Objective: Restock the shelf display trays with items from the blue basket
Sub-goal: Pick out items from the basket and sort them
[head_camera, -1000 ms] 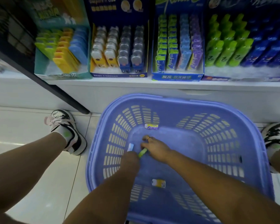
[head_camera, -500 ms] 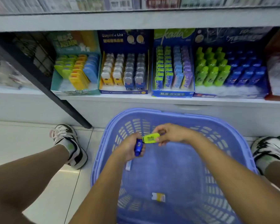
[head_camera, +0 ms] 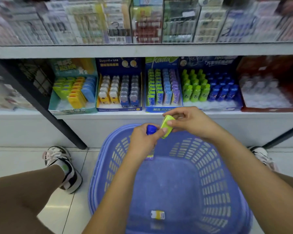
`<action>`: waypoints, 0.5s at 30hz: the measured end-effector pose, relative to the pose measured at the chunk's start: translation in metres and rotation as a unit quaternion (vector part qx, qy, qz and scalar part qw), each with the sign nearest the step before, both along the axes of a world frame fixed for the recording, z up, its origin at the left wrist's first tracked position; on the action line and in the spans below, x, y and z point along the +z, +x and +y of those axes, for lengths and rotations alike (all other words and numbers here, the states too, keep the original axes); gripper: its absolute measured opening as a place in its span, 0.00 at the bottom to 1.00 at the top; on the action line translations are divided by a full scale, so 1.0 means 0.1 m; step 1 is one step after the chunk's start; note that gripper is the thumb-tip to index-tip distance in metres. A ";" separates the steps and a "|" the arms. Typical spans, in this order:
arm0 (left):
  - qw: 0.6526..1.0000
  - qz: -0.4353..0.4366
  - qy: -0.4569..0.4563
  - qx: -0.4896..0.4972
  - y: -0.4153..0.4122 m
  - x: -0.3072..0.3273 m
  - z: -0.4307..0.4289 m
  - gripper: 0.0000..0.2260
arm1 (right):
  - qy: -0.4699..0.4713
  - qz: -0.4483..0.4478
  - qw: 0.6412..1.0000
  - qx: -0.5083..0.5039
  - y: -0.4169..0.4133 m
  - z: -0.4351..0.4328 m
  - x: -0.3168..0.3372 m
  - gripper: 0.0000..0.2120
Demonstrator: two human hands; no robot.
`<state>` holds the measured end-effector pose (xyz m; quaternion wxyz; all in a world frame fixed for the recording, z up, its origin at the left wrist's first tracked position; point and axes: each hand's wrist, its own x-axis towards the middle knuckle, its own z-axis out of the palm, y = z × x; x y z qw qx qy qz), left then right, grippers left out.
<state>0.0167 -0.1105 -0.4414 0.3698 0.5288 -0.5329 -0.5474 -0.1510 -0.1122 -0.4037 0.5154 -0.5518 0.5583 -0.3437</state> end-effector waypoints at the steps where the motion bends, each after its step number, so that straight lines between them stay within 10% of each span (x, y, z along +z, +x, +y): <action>1: 1.000 0.008 -0.009 0.004 -0.04 0.01 0.01 0.03 | -0.011 -0.001 1.000 -0.024 -0.03 0.00 0.04 0.14; 15: 0.903 0.369 0.073 0.207 0.81 0.41 -0.28 0.15 | -0.240 0.033 0.968 -0.064 0.79 -0.51 0.44 0.10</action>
